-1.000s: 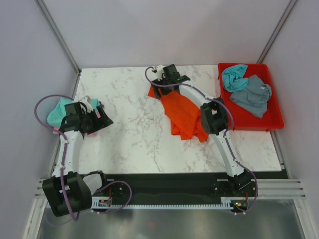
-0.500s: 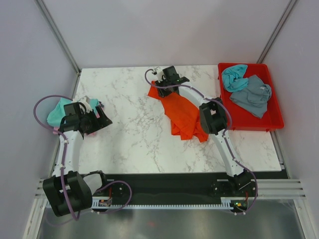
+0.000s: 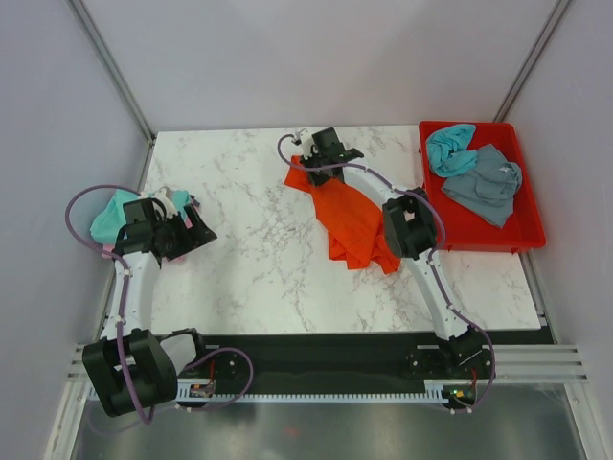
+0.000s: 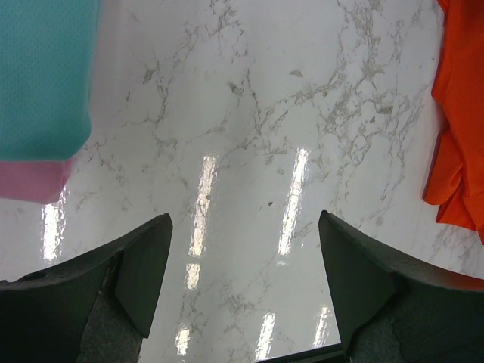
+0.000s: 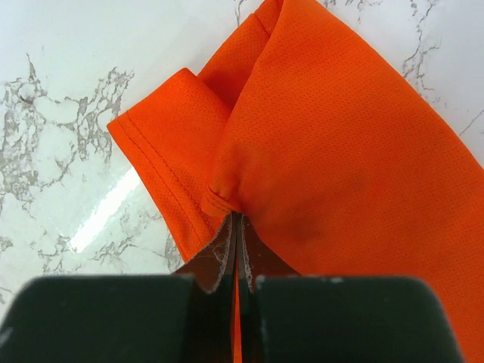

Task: Fold and stack the t-shirts
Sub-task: Flatten the tshirt out

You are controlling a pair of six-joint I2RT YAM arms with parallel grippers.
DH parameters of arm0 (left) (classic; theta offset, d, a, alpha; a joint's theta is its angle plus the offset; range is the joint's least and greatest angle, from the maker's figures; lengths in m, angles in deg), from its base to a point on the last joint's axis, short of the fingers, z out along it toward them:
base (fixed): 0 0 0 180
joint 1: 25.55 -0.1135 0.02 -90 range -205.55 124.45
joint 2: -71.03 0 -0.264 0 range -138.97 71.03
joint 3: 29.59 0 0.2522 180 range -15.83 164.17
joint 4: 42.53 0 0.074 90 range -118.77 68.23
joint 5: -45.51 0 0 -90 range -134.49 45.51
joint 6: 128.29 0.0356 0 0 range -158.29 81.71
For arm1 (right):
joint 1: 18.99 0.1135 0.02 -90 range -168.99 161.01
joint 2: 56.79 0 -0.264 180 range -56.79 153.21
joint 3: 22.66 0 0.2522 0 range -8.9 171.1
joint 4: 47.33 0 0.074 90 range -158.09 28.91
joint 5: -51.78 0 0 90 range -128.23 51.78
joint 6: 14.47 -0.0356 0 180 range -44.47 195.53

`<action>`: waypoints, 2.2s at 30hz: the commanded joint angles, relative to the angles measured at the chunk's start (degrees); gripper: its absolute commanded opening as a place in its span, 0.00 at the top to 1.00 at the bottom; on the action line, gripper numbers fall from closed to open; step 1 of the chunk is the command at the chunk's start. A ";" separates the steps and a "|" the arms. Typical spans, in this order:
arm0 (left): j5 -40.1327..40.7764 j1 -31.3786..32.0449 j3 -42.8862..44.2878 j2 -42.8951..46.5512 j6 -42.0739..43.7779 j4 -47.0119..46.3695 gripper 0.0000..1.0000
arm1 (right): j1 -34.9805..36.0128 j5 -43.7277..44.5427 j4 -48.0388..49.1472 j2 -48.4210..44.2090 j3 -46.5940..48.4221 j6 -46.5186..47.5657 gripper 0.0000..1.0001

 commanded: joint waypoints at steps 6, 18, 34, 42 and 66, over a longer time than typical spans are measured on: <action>-2.28 -0.47 -1.13 0.89 -2.64 -2.54 0.14 | 1.13 1.32 -1.14 -11.32 -0.53 6.70 1.00; -5.27 -0.03 -0.52 0.53 -2.29 -2.98 0.17 | 8.86 0.01 -1.85 -33.03 -2.73 16.38 1.00; -8.00 0.15 -2.28 2.21 -4.66 -4.56 0.17 | 11.43 13.88 14.58 -42.97 11.09 11.89 1.00; -7.82 0.06 -2.10 0.54 -4.93 -4.39 0.17 | -3.43 19.08 14.76 -49.91 -15.17 10.58 1.00; -2.12 15.09 35.42 -43.23 4.47 3.26 0.14 | -5.47 14.69 8.43 -52.80 -46.94 10.66 0.18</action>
